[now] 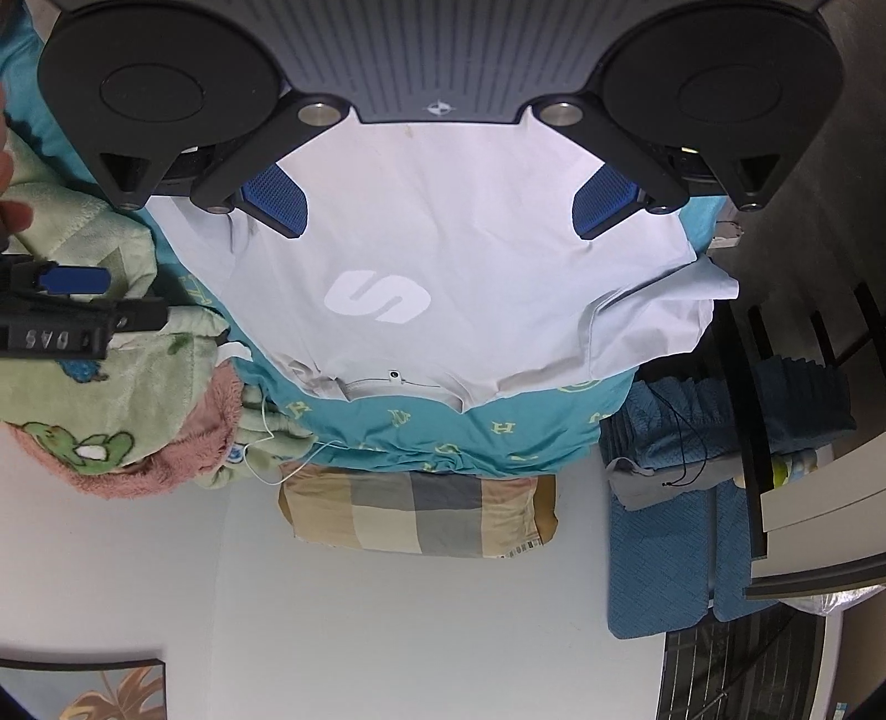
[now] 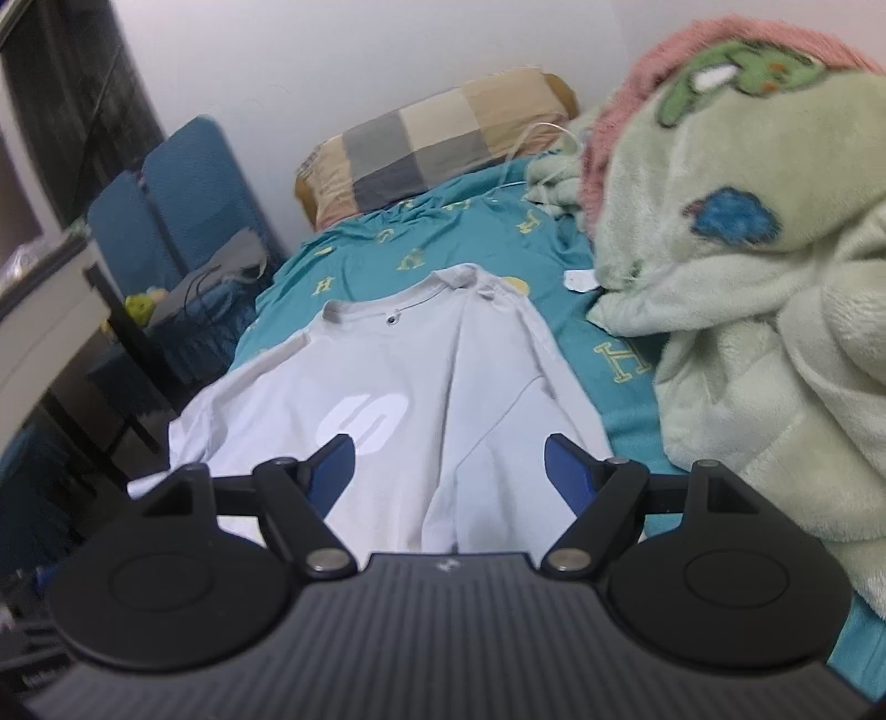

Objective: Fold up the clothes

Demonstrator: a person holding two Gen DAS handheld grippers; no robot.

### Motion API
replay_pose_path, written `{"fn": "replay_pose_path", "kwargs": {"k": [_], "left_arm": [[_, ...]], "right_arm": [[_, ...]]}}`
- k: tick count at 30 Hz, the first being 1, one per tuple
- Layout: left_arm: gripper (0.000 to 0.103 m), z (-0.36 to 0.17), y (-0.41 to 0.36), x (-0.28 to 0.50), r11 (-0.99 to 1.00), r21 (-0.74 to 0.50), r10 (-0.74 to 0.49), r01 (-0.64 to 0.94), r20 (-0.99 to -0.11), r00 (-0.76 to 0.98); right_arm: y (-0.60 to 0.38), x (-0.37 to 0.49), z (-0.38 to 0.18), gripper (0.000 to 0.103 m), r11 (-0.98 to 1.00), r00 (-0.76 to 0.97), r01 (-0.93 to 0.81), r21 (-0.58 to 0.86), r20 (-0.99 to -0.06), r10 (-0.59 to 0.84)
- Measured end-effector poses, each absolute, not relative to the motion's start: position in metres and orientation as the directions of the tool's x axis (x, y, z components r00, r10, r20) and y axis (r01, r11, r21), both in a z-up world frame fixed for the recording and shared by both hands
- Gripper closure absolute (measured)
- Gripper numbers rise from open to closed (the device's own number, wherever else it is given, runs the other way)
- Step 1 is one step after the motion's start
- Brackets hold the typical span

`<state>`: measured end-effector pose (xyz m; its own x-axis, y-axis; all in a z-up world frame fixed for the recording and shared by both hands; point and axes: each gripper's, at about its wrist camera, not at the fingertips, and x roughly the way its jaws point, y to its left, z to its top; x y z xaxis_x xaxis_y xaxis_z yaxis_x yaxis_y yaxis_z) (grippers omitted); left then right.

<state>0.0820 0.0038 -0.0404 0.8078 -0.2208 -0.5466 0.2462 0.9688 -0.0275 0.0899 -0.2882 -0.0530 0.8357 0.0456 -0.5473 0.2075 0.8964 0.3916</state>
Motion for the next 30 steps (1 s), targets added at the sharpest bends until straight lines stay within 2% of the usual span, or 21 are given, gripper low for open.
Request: {"fn": "replay_pose_path", "kwargs": {"k": [5,8,19,22,24,25,26,30], "left_arm": [[0.0,-0.04,0.006,0.082,0.971,-0.045,-0.22,0.233,-0.545,0.809],[0.0,-0.04,0.008,0.083,0.972,-0.057,-0.221,0.227,-0.545,0.809],[0.0,-0.047,0.007,0.093,0.977,-0.09,-0.211,0.195,-0.572,0.792],[0.0,-0.049,0.009,0.095,0.977,-0.105,-0.213,0.188,-0.581,0.785],[0.0,-0.049,0.01,0.097,0.977,-0.113,-0.214,0.182,-0.586,0.782],[0.0,-0.05,0.011,0.097,0.977,-0.115,-0.212,0.179,-0.587,0.781],[0.0,-0.05,0.01,0.097,0.978,-0.116,-0.21,0.176,-0.588,0.781],[0.0,-0.05,0.01,0.097,0.98,-0.117,-0.2,0.163,-0.587,0.784]], "right_arm": [[-0.344,0.079,-0.06,0.026,0.74,0.846,0.317,0.594,-0.53,0.063],[-0.365,0.077,-0.075,0.025,0.649,0.829,0.377,0.661,-0.553,0.081],[-0.369,0.085,-0.146,0.03,0.476,0.713,0.568,0.671,-0.69,0.121],[-0.365,0.088,-0.158,0.044,0.454,0.694,0.592,0.666,-0.708,0.133],[-0.365,0.09,-0.159,0.063,0.456,0.696,0.591,0.665,-0.706,0.128],[-0.365,0.091,-0.157,0.076,0.462,0.698,0.588,0.664,-0.705,0.124],[-0.365,0.092,-0.155,0.084,0.467,0.704,0.583,0.664,-0.7,0.117],[-0.366,0.092,-0.126,0.092,0.565,0.758,0.525,0.637,-0.652,0.031]]}}
